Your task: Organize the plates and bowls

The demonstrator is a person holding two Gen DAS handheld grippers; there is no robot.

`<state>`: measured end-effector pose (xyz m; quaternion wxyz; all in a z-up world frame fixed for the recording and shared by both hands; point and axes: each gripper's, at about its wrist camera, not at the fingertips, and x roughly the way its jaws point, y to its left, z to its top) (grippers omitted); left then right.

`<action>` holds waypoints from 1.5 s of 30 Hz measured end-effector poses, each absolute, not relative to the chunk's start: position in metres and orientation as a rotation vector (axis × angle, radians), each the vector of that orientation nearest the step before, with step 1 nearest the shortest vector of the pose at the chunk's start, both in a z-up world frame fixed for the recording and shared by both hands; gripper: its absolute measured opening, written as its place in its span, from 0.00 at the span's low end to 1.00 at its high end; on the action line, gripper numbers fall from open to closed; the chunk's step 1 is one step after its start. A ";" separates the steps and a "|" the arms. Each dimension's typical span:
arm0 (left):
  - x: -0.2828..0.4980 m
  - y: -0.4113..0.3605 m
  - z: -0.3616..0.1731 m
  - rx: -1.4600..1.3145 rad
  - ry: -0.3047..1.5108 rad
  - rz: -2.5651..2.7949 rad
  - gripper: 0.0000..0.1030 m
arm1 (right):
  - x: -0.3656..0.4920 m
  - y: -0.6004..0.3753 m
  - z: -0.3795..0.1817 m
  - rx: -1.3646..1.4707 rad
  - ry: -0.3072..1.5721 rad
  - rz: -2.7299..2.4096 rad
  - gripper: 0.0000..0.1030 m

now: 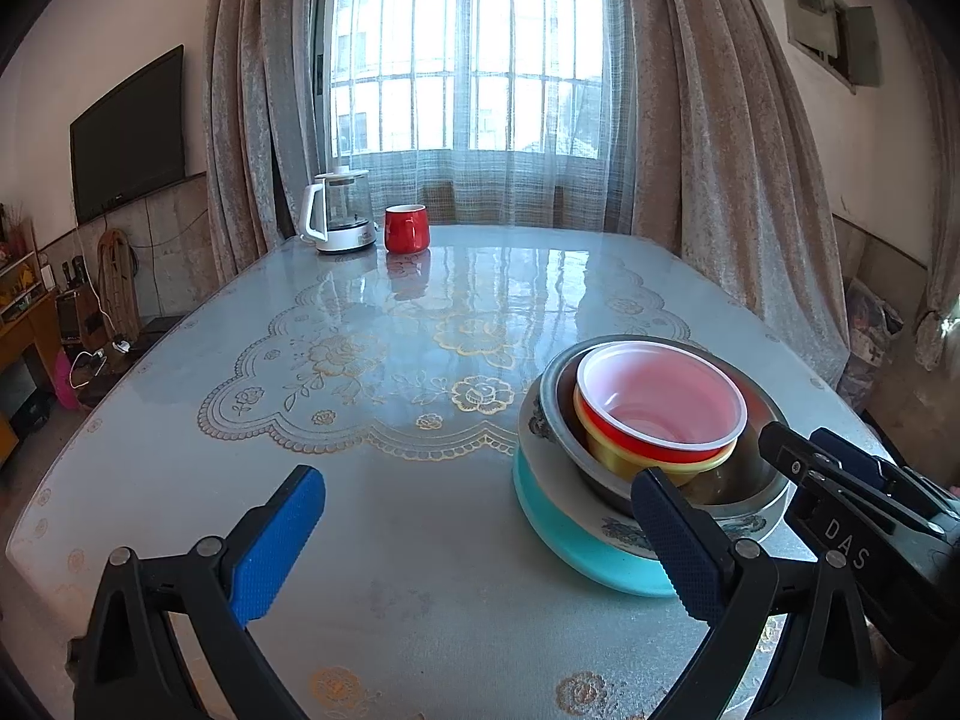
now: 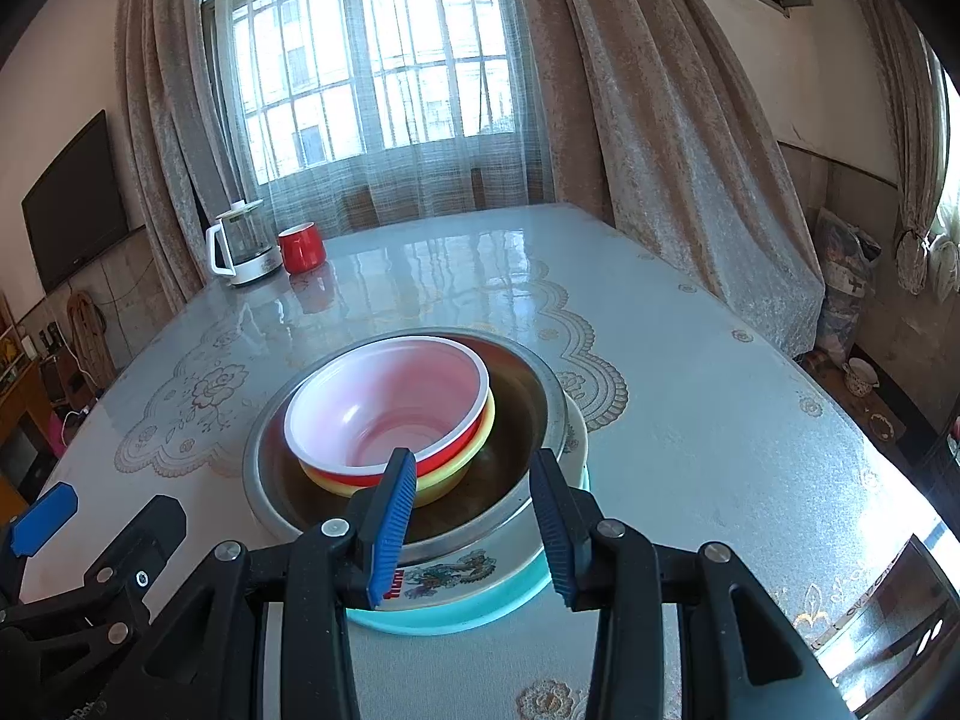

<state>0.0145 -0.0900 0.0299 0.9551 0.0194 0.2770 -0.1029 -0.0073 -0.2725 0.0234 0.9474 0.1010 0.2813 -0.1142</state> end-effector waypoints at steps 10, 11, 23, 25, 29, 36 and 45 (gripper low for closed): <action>0.015 -0.090 0.030 0.040 0.568 -0.209 1.00 | -0.006 -0.273 0.023 0.205 0.575 -0.229 0.39; 0.015 -0.091 0.030 0.041 0.568 -0.211 1.00 | -0.006 -0.273 0.023 0.206 0.575 -0.230 0.39; 0.014 -0.093 0.029 0.039 0.572 -0.213 1.00 | -0.006 -0.273 0.023 0.205 0.572 -0.230 0.39; 0.014 -0.093 0.029 0.042 0.572 -0.213 1.00 | -0.005 -0.274 0.023 0.206 0.572 -0.230 0.39; 0.015 -0.093 0.030 0.041 0.574 -0.216 1.00 | -0.006 -0.275 0.023 0.204 0.573 -0.230 0.39; 0.016 -0.095 0.031 0.043 0.573 -0.217 1.00 | -0.005 -0.275 0.022 0.204 0.572 -0.231 0.39; 0.013 -0.097 0.030 0.051 0.574 -0.223 1.00 | -0.005 -0.274 0.020 0.206 0.573 -0.234 0.39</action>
